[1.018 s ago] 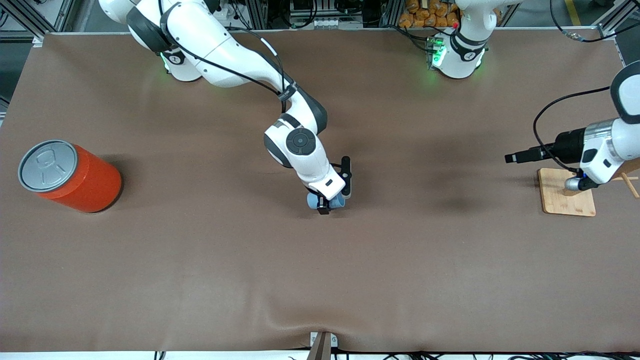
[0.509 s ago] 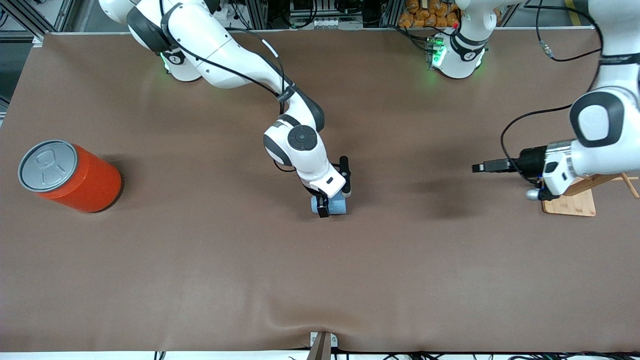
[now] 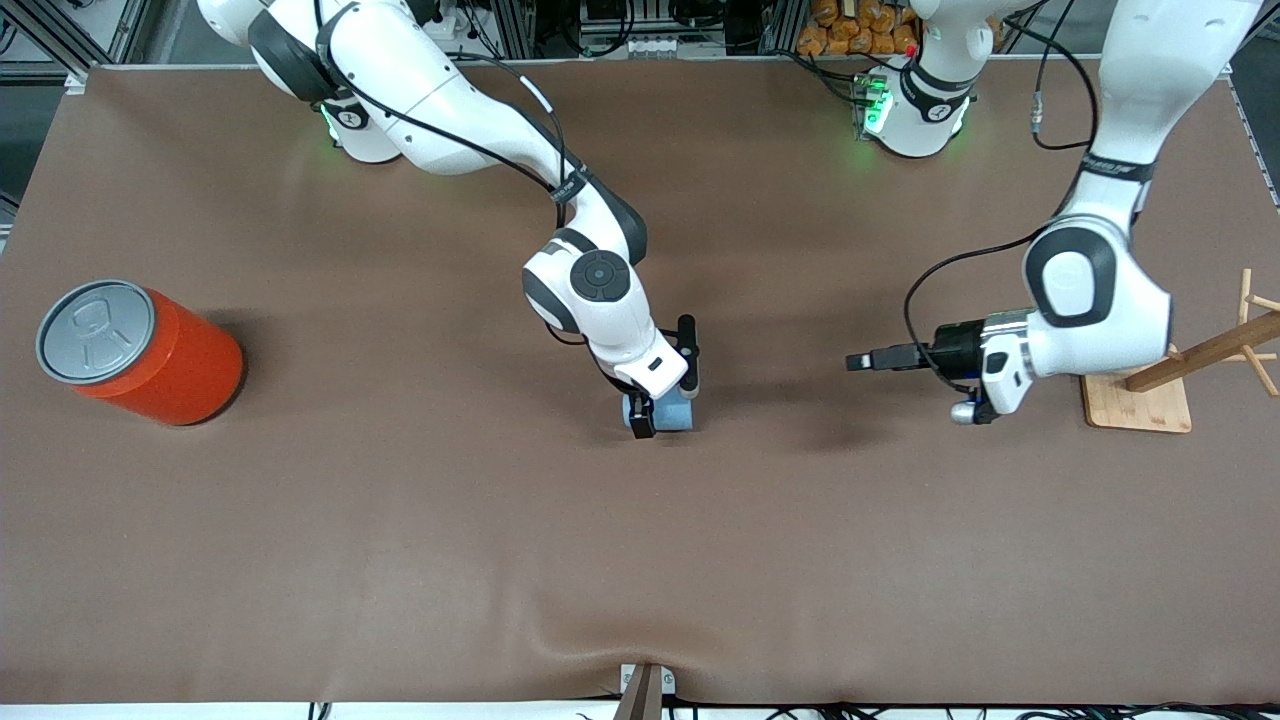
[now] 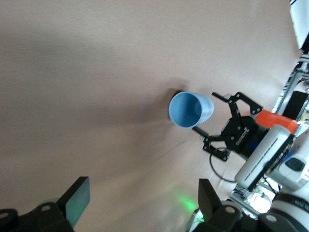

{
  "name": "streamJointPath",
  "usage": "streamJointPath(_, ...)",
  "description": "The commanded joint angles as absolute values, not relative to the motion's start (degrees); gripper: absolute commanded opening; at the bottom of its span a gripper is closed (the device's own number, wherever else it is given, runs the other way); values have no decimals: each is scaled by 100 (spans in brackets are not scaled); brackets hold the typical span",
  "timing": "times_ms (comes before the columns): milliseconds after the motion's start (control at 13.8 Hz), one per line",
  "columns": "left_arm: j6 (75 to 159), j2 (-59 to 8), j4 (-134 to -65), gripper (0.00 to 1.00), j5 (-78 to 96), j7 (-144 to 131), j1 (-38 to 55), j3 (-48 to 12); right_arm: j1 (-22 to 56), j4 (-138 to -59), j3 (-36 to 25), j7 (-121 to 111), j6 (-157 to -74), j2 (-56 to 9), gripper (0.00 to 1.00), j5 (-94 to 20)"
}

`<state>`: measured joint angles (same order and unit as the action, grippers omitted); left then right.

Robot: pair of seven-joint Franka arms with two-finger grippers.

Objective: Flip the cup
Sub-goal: 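Hold the cup out while the left gripper reaches toward its rim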

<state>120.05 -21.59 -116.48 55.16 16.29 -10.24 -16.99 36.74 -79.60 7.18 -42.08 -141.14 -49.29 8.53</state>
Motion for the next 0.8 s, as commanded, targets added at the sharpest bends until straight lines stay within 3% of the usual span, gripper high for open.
streamJointPath(0,12356,-2583,-11435,93,6368,2099,-1046,-1968,3621,-8024,756,-4061,-13852,-4694,100,432)
streamJointPath(291,12857,-2856,-11435,87,7347,2531,-546,-2021,3604,-8024,738,-3754,-13414,-4413,100,-131)
streamJointPath(509,13209,-3014,-11312,75,7908,2846,-159,-2021,3376,-8024,747,-3114,-12878,-4062,100,-185)
streamJointPath(727,13306,-3365,-11128,73,8638,3601,43,-2013,3113,-8051,712,-2341,-12420,-3631,100,-176)
